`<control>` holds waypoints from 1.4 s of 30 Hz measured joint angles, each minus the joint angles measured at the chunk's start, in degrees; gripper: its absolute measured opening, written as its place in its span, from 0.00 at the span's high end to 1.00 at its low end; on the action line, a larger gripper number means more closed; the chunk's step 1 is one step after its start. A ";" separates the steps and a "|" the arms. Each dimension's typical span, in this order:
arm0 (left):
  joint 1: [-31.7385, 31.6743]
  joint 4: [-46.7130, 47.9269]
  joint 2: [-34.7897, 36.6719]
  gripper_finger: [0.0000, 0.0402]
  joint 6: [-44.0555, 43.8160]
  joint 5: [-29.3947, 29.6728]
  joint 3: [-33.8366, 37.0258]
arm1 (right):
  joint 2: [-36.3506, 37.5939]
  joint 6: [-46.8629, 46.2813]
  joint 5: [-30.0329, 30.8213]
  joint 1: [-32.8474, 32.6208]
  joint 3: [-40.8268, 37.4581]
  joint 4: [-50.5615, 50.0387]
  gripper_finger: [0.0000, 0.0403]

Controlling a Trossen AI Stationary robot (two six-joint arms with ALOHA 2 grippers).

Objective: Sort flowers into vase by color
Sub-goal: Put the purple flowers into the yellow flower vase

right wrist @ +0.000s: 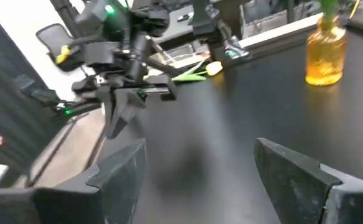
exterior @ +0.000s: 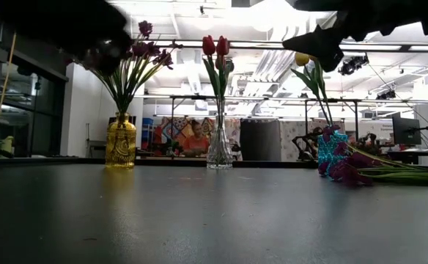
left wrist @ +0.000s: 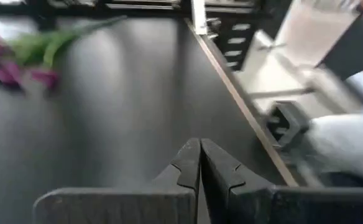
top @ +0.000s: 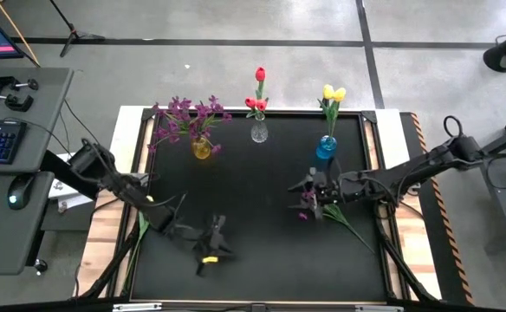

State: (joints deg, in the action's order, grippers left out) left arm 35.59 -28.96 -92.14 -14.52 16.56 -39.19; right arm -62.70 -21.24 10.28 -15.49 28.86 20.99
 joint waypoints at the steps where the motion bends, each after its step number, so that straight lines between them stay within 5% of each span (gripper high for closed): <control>1: 0.82 -2.59 0.00 1.00 -1.99 -0.30 1.77 | -0.23 -0.91 -0.02 -0.52 0.00 -0.03 0.29; 11: 1.56 -11.59 0.99 1.00 -2.89 1.52 8.27 | -1.09 -20.15 -2.10 -6.52 0.02 -14.58 0.29; 21: -4.15 -11.24 2.40 1.00 2.21 1.63 8.27 | -1.09 -44.55 -8.50 -10.02 0.02 -51.01 0.29; 29: -4.93 -11.20 2.40 1.00 2.77 1.68 8.25 | -1.09 -50.90 -15.89 -13.72 0.02 -57.72 0.29; 42: -4.93 -11.16 2.40 1.00 4.16 1.68 8.23 | -1.26 -49.84 -1.68 -14.21 16.10 -85.71 0.29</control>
State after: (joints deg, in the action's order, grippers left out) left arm 30.65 -40.12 -89.73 -10.36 18.24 -30.96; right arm -63.96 -71.08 8.59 -29.69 44.97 -64.73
